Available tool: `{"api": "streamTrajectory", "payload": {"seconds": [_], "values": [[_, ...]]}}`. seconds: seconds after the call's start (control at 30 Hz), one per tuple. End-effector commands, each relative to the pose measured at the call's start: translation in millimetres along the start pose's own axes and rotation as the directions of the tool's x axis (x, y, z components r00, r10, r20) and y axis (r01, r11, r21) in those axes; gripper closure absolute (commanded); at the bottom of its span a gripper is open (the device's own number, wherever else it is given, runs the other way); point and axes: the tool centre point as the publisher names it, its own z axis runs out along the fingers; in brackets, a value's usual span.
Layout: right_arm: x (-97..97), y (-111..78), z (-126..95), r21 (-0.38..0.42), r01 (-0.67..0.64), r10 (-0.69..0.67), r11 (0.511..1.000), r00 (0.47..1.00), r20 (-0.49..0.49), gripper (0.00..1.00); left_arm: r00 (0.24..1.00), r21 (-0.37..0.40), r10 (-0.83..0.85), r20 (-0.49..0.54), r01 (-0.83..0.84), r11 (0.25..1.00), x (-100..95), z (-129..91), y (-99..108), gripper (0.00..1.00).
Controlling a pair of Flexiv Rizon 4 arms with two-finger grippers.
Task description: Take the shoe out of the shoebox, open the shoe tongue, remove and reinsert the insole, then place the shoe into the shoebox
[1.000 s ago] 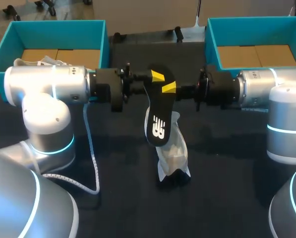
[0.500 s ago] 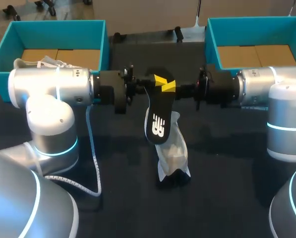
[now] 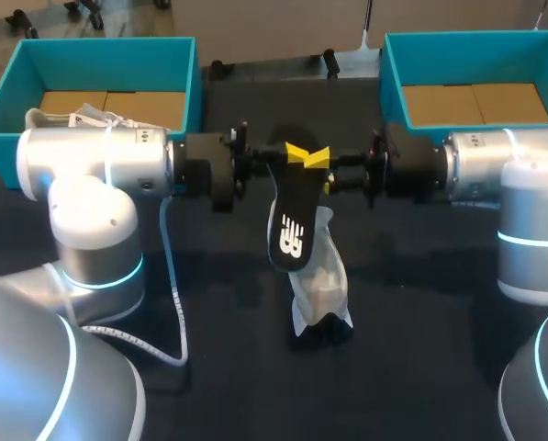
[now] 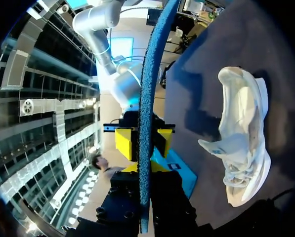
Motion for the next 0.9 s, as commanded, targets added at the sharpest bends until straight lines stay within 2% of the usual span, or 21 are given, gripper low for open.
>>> {"api": "streamTrajectory", "payload": {"seconds": [0.03, 0.17, 0.23, 0.27, 0.9], "values": [[5.1, -15.4, -20, -0.045, 0.039, -0.037, 0.998, 0.998, 0.045, 0.0, 1.0, 0.026, -0.027, -0.016, 0.027, 0.999, 0.4, -4, 1, 1.0], [3.2, -16.1, -30, -0.055, 0.106, -0.1, 0.993, 0.99, 0.095, 0.0, 0.994, 0.06, -0.111, -0.013, 0.112, 0.992, -3.3, -9, -1, 1.0], [5.6, -15.8, -34, -0.04, 0.205, -0.192, 0.978, 0.958, 0.212, 0.0, 0.986, 0.087, -0.165, -0.02, 0.167, 0.982, -7.6, -11, -4, 1.0], [4.8, -16.7, -37, -0.094, 0.207, -0.173, 0.974, 0.944, 0.282, 0.0, 0.983, 0.1, -0.184, -0.017, 0.185, 0.978, -9.0, -12, -5, 1.0], [4.8, -16.7, -37, -0.094, 0.207, -0.173, 0.974, 0.944, 0.282, 0.0, 0.983, 0.1, -0.184, -0.017, 0.185, 0.978, -9.0, -12, -5, 1.0]]}}
